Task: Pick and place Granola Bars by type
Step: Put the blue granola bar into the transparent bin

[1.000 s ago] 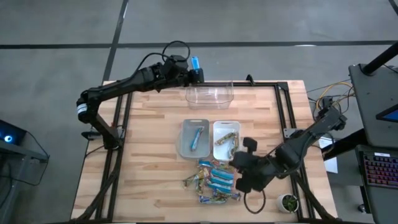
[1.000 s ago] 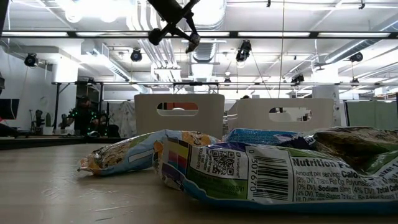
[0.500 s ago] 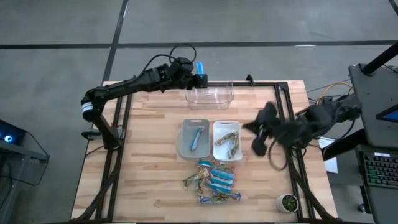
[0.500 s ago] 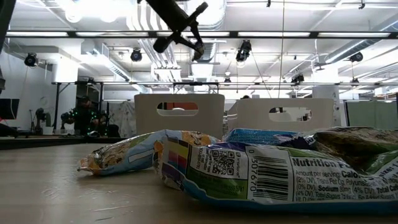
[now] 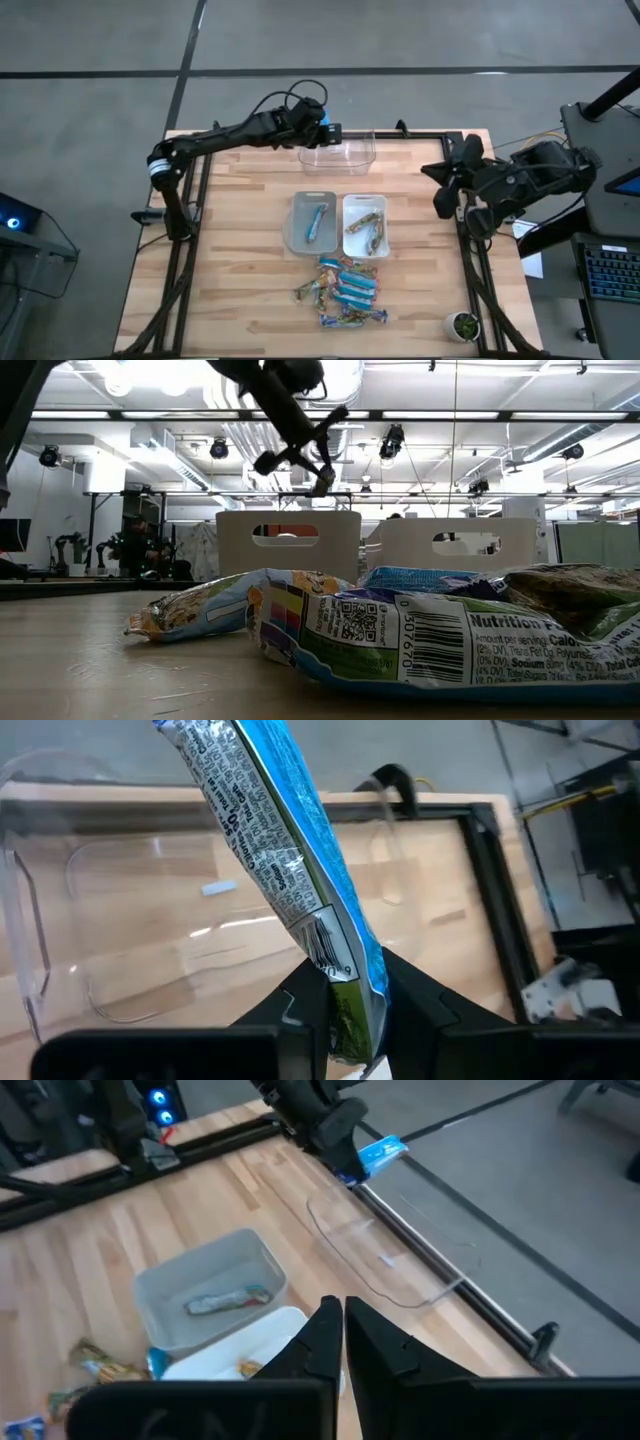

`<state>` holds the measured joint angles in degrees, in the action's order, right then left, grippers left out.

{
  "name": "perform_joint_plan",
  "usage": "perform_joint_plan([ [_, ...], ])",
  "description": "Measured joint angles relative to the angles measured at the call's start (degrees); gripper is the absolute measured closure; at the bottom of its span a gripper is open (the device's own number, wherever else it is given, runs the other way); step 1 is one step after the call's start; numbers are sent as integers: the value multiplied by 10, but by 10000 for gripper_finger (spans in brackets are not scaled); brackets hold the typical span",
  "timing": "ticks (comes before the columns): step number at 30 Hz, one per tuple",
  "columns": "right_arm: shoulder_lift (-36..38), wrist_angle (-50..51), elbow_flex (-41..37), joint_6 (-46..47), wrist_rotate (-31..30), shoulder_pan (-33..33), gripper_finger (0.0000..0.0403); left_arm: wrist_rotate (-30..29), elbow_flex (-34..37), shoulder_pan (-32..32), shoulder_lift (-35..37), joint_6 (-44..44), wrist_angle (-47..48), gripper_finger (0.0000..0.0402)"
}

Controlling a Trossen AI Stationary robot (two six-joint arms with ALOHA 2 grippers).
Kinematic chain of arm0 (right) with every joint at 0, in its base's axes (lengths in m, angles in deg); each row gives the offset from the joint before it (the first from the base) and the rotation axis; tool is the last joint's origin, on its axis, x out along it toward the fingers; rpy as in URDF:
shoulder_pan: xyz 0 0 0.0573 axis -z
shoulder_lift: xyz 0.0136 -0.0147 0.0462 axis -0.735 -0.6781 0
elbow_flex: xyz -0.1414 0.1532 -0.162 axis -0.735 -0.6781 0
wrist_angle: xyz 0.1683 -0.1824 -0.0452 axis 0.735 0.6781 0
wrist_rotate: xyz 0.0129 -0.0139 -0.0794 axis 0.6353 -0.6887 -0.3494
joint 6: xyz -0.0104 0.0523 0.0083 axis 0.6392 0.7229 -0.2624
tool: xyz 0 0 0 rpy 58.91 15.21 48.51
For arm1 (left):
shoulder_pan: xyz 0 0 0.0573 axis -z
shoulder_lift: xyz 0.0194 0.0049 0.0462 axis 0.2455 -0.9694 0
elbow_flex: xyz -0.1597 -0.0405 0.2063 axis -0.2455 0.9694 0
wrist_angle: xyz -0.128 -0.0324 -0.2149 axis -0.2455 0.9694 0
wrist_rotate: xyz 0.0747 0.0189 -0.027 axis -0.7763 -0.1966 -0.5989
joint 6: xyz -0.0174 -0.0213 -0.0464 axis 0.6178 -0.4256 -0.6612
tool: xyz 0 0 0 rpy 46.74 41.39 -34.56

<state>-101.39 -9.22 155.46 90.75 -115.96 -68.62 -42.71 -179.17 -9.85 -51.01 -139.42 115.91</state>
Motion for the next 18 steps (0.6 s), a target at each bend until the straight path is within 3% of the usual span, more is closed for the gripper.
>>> perform_joint_plan([
  [18,-3,10,-4,-15,-2,0,394,32,6,-28,-33,17,8,349],
])
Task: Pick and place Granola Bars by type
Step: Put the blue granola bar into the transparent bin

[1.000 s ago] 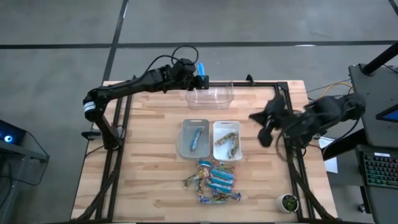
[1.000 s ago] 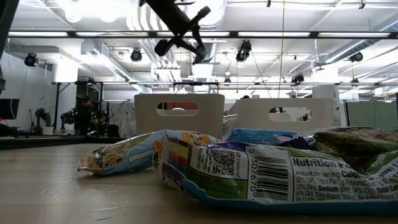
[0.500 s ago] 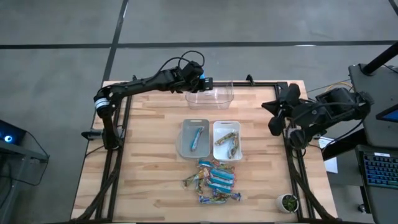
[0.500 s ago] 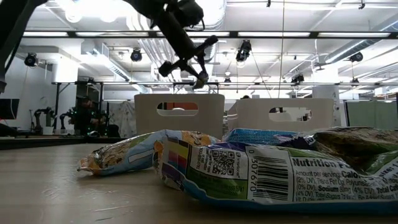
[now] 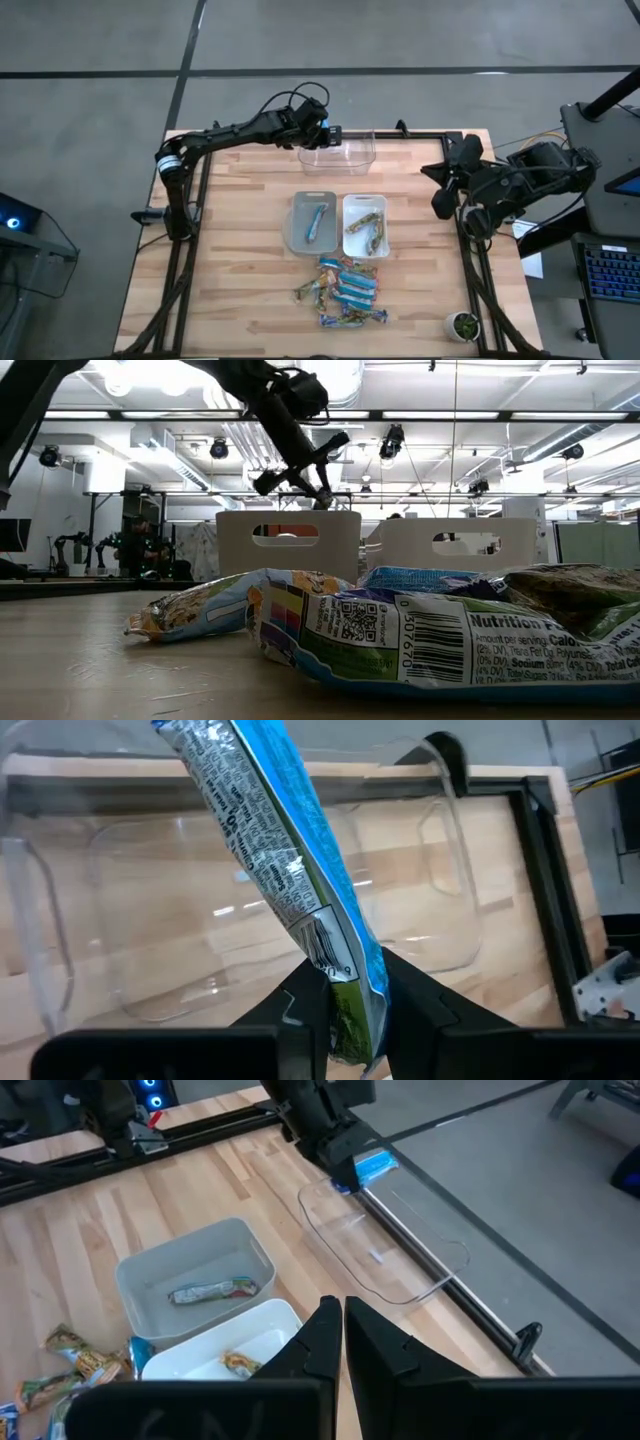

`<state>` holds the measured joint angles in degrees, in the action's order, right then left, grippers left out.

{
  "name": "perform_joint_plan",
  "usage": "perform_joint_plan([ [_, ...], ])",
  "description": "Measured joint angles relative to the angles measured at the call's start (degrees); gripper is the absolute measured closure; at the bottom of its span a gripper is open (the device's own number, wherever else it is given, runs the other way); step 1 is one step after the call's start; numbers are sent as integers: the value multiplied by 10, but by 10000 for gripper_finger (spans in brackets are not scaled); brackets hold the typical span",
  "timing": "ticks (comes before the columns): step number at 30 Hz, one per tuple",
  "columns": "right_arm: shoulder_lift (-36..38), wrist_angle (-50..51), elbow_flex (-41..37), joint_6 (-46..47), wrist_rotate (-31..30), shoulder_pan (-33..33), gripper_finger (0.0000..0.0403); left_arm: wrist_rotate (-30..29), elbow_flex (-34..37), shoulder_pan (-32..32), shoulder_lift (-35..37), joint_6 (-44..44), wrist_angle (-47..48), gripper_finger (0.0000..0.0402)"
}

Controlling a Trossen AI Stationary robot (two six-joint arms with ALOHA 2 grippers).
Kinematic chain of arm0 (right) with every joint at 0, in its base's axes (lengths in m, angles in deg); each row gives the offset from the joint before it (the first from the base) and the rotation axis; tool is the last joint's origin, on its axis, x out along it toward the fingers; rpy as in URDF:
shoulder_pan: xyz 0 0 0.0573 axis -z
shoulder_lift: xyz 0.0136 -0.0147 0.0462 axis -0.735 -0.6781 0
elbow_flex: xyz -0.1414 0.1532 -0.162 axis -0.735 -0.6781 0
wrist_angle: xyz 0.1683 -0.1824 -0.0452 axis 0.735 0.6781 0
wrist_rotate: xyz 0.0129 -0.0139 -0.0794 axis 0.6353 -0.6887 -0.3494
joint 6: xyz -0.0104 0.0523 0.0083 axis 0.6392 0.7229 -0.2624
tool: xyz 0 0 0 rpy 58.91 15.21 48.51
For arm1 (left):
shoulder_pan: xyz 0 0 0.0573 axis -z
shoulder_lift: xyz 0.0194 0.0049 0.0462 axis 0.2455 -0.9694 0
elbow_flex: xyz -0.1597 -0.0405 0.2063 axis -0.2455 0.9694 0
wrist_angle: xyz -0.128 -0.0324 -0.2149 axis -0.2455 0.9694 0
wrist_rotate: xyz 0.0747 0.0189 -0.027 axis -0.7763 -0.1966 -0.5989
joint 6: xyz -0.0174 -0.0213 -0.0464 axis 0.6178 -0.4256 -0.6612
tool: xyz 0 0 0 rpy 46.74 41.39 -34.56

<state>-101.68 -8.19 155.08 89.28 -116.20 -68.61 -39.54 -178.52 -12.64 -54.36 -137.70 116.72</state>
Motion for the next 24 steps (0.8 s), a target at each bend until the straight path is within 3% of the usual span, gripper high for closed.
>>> perform_joint_plan([
  [24,0,-1,-1,-6,-2,0,394,41,75,-17,0,13,6,349],
])
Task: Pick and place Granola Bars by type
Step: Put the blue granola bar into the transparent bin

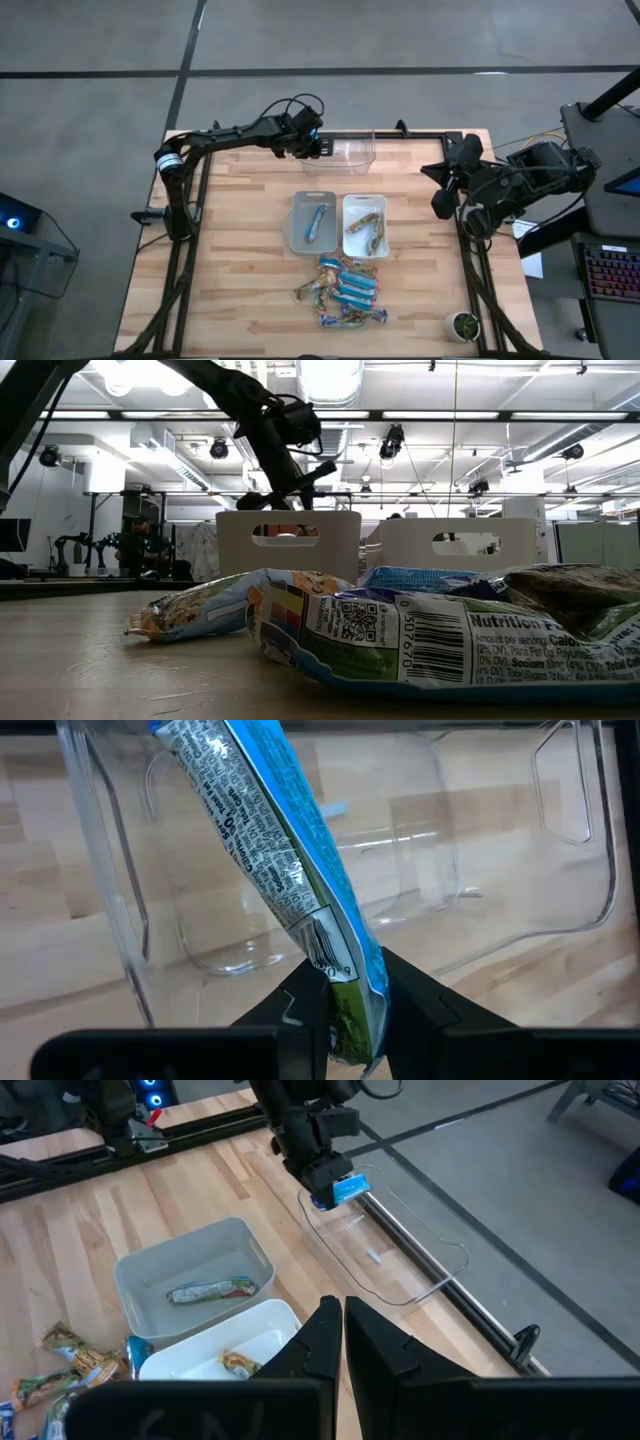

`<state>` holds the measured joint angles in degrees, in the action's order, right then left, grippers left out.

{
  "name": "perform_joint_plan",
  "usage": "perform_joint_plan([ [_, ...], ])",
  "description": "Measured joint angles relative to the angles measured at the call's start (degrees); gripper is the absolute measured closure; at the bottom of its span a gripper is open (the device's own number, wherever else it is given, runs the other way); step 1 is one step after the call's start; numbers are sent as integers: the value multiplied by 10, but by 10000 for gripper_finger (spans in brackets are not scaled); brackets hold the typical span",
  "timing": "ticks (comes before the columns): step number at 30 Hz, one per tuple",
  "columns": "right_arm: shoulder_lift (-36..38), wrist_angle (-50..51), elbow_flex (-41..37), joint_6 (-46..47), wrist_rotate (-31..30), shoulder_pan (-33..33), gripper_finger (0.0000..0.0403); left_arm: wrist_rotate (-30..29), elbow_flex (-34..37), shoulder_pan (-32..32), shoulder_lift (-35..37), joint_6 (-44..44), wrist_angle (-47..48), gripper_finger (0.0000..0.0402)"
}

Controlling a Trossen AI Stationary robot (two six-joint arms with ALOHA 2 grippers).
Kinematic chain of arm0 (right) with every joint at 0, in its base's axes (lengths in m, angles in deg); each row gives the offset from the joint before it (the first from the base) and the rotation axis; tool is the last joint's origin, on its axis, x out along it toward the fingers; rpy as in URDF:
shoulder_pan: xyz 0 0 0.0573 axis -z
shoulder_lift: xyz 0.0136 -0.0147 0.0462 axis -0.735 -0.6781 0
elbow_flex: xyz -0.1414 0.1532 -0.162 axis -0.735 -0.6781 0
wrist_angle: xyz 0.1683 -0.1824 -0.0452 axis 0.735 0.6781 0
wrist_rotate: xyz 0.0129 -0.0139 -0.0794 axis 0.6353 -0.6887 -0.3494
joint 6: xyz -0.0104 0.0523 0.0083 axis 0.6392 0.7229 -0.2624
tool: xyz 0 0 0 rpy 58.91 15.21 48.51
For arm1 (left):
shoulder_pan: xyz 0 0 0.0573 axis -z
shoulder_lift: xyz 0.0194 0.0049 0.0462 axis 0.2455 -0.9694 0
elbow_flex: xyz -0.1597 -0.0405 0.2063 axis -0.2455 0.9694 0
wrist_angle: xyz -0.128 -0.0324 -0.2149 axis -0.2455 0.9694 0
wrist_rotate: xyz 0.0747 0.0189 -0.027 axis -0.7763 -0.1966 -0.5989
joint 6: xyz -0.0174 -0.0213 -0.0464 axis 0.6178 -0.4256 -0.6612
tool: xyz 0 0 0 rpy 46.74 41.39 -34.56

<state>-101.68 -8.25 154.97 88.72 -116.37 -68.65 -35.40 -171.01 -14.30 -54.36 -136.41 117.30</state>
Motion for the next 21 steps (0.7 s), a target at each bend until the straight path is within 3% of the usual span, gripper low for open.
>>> perform_joint_plan([
  [21,0,-4,-1,0,0,0,394,2,0,0,0,16,-1,348],
])
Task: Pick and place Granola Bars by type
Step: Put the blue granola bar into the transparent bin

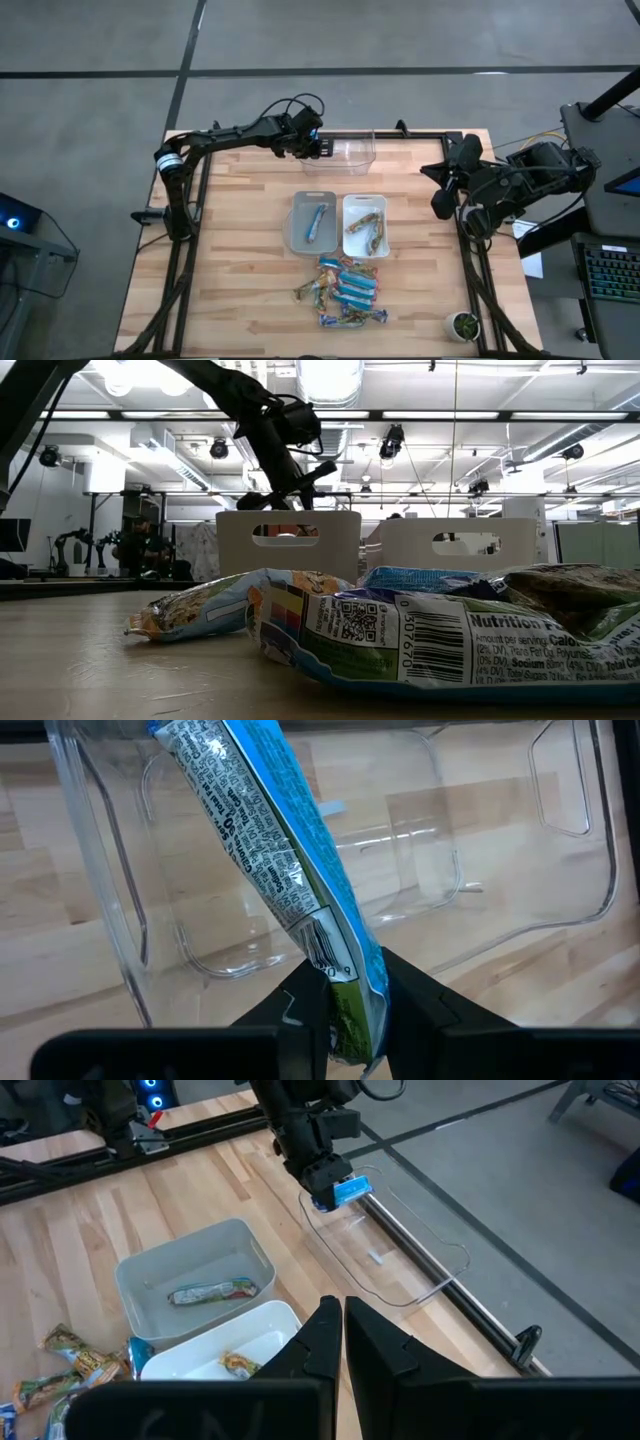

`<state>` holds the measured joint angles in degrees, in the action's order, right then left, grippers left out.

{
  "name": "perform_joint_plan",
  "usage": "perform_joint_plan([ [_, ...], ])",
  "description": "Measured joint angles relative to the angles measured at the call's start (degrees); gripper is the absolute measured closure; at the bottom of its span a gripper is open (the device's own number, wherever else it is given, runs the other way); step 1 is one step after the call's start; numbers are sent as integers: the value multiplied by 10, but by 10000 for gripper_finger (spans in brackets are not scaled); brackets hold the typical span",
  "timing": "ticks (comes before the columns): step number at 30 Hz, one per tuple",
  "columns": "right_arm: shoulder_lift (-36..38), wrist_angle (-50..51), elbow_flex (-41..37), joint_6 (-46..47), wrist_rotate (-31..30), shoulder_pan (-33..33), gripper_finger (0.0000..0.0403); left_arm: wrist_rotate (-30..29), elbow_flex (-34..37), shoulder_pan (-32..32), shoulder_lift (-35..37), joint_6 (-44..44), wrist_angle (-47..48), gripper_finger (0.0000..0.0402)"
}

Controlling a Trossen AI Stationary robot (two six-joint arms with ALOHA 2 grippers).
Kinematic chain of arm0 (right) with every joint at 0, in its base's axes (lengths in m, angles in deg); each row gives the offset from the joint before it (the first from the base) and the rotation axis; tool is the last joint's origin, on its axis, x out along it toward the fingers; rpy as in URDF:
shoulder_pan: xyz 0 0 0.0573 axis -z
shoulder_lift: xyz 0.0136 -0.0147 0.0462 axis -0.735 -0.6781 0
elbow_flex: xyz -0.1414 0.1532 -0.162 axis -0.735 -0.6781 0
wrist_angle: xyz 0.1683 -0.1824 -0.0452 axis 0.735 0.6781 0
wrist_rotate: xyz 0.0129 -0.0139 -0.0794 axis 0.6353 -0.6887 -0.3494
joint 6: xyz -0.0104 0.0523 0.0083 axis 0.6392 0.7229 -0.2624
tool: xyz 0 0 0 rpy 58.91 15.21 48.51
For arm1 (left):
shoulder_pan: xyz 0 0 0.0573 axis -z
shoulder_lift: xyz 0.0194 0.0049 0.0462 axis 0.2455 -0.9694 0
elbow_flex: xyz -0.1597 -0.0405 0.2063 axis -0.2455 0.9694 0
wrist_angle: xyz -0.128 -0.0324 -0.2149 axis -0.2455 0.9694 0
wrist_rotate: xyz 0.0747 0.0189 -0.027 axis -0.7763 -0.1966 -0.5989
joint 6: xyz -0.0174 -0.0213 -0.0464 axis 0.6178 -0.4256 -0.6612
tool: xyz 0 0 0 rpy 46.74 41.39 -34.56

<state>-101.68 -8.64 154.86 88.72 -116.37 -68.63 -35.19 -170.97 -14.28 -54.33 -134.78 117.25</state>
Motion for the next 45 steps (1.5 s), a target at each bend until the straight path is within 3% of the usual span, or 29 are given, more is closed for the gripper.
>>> perform_joint_plan([
  [38,0,0,-1,0,0,0,394,10,0,0,1,59,-6,348],
  [45,0,0,-1,0,0,0,394,10,0,-2,1,53,-6,296],
])
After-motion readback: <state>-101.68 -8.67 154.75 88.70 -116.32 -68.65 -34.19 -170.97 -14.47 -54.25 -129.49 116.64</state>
